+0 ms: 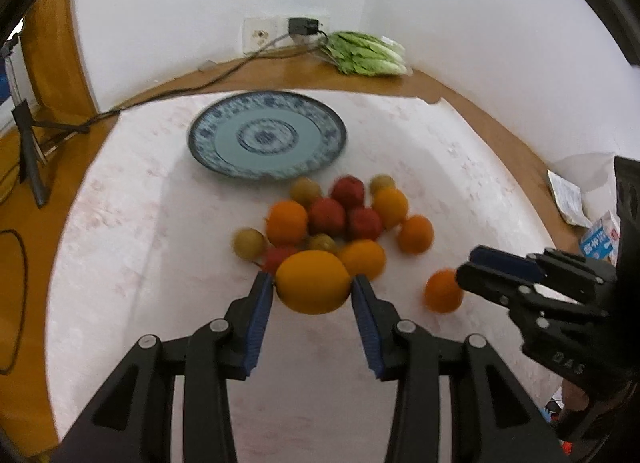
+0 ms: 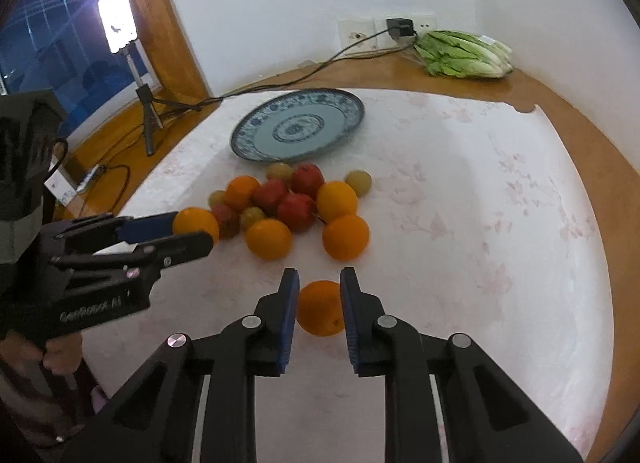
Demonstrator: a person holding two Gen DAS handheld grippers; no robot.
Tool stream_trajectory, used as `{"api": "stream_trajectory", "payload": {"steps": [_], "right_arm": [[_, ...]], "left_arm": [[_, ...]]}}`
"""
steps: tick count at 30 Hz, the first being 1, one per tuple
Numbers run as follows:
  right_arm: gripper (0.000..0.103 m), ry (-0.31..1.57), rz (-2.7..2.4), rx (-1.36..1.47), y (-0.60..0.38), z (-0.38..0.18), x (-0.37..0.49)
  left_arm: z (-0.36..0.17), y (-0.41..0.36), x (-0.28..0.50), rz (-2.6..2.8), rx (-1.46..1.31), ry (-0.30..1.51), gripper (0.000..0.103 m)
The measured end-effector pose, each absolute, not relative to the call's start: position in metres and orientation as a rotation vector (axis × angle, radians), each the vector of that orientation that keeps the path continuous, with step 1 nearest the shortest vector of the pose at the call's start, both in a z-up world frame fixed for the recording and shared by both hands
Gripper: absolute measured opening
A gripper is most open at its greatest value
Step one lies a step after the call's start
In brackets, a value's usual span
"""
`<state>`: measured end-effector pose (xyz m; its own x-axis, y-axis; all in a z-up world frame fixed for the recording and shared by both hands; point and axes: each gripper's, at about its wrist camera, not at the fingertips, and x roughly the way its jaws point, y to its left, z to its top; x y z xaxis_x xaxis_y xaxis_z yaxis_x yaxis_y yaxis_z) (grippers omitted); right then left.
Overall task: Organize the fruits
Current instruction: 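Grasp an orange with the right tool while the left tool grasps a yellow orange, then carry both held oranges over the blue-and-white plate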
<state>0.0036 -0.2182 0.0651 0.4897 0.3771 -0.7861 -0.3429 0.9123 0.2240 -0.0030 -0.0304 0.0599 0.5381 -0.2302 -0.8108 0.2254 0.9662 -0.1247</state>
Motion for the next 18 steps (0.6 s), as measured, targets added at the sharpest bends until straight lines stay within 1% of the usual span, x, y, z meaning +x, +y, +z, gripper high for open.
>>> {"api": "stream_trajectory", "payload": {"steps": [4, 8, 10, 12, 13, 16, 18], "right_arm": [[0.023, 0.957, 0.442, -0.003, -0.21, 0.073, 0.008], [0.024, 0.98, 0.436, -0.009, -0.208, 0.066, 0.005], [0.033, 0.999, 0.424, -0.014, -0.207, 0.06, 0.002], [0.036, 1.012, 0.414, -0.021, -0.206, 0.056, -0.002], [0.04, 1.008, 0.406, -0.033, -0.206, 0.054, -0.004], [0.044, 1.003, 0.381, -0.074, -0.205, 0.052, -0.008], [0.044, 1.0, 0.37, -0.088, -0.205, 0.051, -0.009]], "left_arm": [[0.07, -0.017, 0.005, -0.246, -0.027, 0.953, 0.043], [0.07, -0.007, 0.004, -0.23, -0.052, 0.946, 0.043], [0.066, -0.005, 0.004, -0.223, -0.065, 0.959, 0.043], [0.062, -0.003, 0.003, -0.225, -0.077, 0.973, 0.043], [0.061, -0.002, 0.002, -0.227, -0.078, 0.977, 0.043], [0.057, -0.001, 0.001, -0.227, -0.078, 0.983, 0.043], [0.056, -0.002, 0.001, -0.227, -0.082, 0.985, 0.043]]}}
